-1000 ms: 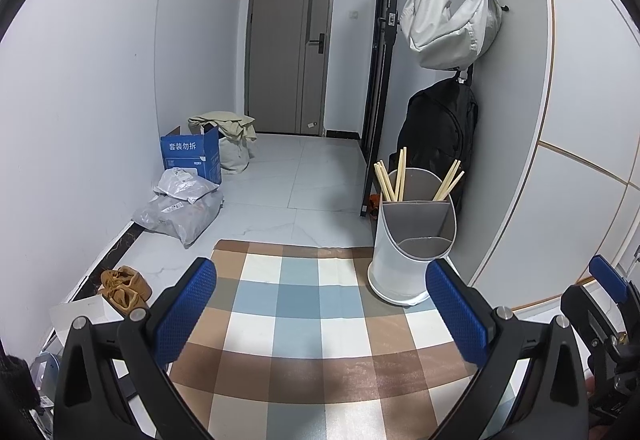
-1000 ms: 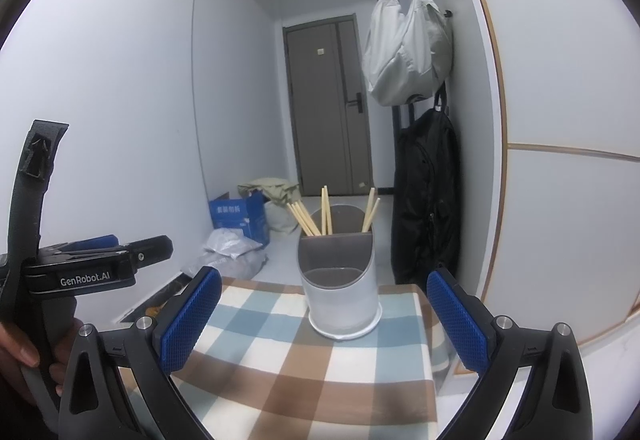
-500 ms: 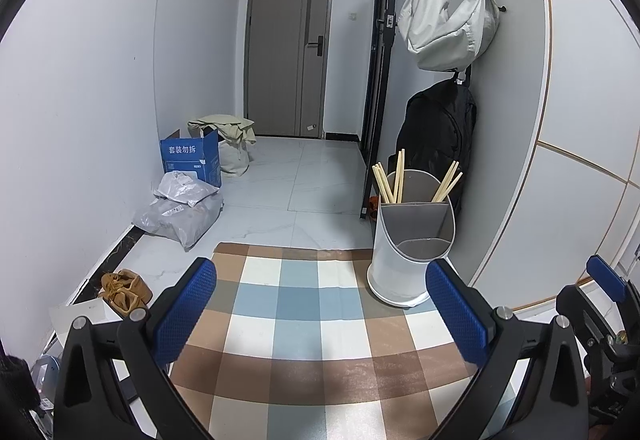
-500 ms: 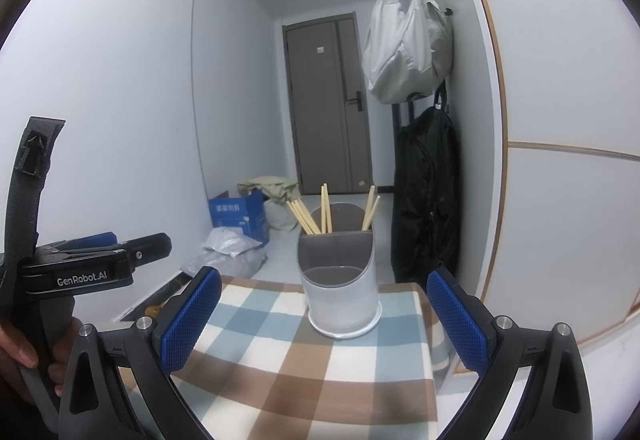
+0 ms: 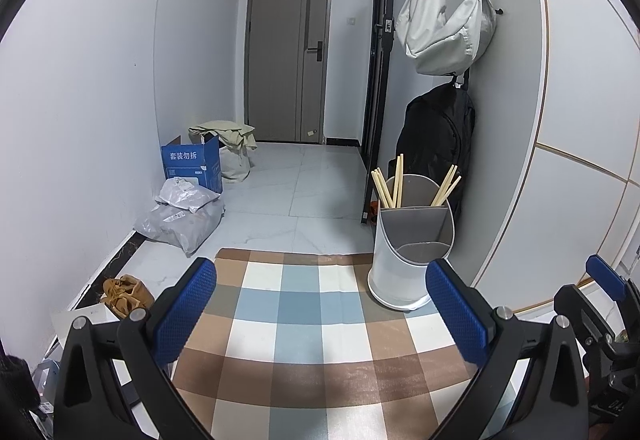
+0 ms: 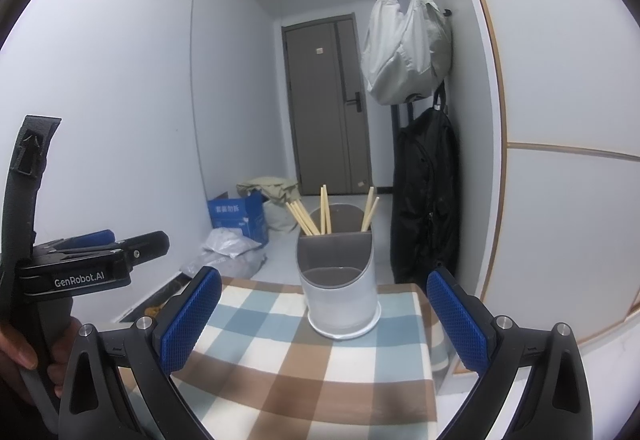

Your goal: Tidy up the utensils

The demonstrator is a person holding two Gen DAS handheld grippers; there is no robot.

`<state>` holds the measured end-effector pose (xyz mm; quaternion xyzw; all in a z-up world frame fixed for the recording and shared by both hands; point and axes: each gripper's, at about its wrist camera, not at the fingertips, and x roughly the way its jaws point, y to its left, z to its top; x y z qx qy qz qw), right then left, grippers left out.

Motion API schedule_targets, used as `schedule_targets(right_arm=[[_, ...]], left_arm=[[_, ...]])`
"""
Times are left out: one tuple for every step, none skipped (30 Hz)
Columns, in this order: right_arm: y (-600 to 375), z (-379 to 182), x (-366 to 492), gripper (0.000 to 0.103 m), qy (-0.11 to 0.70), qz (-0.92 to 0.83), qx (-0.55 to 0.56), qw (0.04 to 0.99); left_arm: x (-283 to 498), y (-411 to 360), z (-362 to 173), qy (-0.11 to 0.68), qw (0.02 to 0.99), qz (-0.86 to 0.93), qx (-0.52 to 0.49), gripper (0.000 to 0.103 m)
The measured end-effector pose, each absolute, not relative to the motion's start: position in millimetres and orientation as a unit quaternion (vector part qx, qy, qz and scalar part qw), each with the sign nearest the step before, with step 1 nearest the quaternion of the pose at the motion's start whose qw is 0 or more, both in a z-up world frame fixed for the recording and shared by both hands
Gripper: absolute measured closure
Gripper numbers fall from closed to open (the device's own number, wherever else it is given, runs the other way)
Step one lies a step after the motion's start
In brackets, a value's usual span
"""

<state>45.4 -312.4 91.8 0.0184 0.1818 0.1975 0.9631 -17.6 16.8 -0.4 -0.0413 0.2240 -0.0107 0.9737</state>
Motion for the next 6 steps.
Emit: schedule_targets(right_arm=[[-312.1, 92.0, 45.4, 0.000, 0.181, 0.198, 0.019, 0.963], [-312.8, 91.6, 45.1, 0.000, 0.182, 0.198, 0.018, 0.963], [-312.0, 92.0, 45.3, 0.000, 0.181, 0.197, 0.018, 0.963], [-311.9, 92.0, 45.3, 0.000, 0.181, 0.197, 0.018, 0.963], [-312.0, 91.9, 45.3, 0.000, 0.182, 0.198, 0.019, 0.963], [-312.1, 91.6, 45.5, 0.000, 0.183, 0.198, 0.019, 0.963]], left_arm=[[-17.8, 16.7, -0.1, 0.223, 0.974, -0.011, -0.041, 0.001], [-17.6, 16.8, 0.1, 0.222, 0.974, -0.010, -0.041, 0.001], [-17.9, 16.8, 0.3, 0.221, 0.974, -0.010, -0.042, 0.001], [-18.4, 17.3, 0.9, 0.219, 0.975, -0.013, -0.045, 0.001], [-18.9, 17.5, 1.6, 0.216, 0.975, -0.014, -0.047, 0.001], [-19.0, 17.7, 2.3, 0.213, 0.976, -0.012, -0.048, 0.001]])
